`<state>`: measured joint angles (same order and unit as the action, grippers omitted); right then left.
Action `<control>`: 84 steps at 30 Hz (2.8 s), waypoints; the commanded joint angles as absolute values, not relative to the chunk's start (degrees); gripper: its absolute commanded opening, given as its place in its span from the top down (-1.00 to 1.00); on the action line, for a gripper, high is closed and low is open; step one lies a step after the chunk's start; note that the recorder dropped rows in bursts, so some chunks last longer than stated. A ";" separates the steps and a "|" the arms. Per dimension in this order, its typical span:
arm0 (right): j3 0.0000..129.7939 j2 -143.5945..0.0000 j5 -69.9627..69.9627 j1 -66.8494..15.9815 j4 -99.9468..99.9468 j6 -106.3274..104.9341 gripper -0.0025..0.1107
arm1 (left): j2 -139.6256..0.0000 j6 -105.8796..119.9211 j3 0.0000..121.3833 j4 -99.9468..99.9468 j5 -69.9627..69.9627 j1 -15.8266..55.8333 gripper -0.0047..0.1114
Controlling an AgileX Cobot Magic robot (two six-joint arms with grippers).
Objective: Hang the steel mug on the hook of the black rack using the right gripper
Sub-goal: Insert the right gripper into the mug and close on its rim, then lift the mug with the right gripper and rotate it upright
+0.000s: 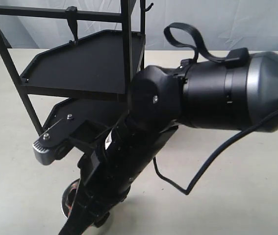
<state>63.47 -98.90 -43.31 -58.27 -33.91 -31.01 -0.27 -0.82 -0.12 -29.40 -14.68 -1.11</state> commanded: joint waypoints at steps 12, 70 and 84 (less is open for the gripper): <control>65.41 -99.89 -34.26 -61.70 -29.83 -20.76 0.10 | 0.00 -0.96 0.00 -29.44 -13.95 -1.04 0.89; 76.97 -113.73 -46.35 -64.05 -19.57 -5.31 0.97 | 0.00 -0.96 0.00 -29.44 -13.95 -1.04 0.89; 74.79 -97.93 -35.94 -64.05 -26.22 -22.91 0.97 | 0.00 -0.96 0.00 -29.44 -13.95 -1.04 0.89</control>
